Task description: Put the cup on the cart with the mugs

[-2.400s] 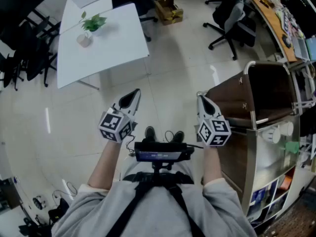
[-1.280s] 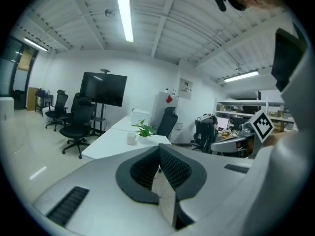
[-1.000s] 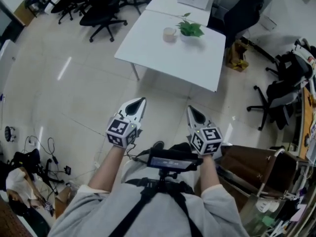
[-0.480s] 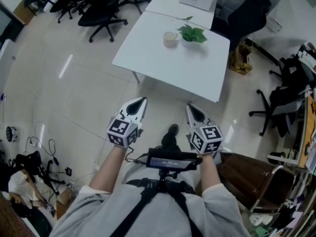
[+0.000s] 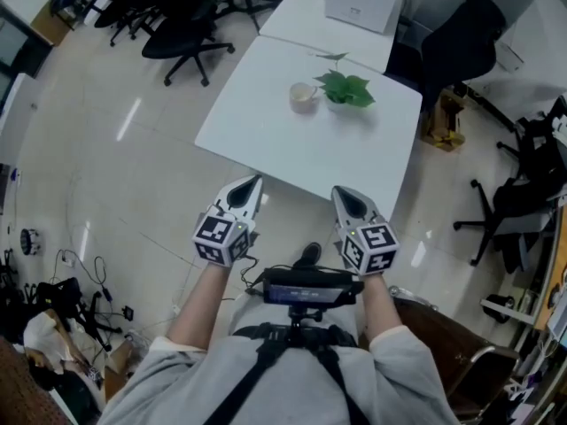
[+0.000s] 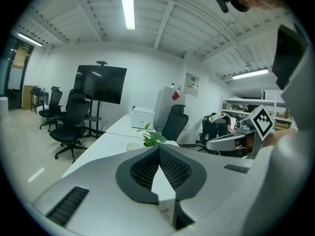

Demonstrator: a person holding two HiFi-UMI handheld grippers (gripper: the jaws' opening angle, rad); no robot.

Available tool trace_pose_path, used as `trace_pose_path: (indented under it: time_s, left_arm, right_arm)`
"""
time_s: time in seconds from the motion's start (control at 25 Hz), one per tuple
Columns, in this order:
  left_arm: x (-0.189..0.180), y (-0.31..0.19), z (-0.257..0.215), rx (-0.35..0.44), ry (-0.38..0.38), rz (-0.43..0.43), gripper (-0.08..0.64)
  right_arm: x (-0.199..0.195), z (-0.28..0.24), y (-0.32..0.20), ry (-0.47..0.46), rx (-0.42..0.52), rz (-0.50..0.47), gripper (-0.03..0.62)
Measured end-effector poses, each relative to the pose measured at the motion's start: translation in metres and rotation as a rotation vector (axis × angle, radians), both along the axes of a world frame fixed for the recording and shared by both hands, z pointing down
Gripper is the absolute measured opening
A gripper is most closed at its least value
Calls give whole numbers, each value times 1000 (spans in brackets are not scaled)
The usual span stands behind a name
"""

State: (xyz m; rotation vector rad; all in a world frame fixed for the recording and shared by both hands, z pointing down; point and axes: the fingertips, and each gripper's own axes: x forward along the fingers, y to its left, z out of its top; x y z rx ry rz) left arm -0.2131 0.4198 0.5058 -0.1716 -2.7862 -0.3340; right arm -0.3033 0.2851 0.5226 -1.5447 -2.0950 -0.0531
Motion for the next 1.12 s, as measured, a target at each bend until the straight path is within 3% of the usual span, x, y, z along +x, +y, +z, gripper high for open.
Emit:
trace_pose_path:
  time_s: [0.36, 0.68, 0.84, 1.12]
  left_arm:
    - [-64, 46, 8, -23, 56, 56, 2]
    - [-132, 103, 41, -55, 152, 264, 2]
    - [-170, 118, 69, -70, 221, 394, 97]
    - [-242, 132, 119, -169, 387, 593, 287]
  right_arm:
    - [-45, 9, 54, 13, 14, -15, 8]
    - [-70, 39, 113, 36, 61, 84, 8]
    - [-81, 51, 137, 28, 88, 124, 8]
    - [-101, 76, 158, 33, 116, 167, 8]
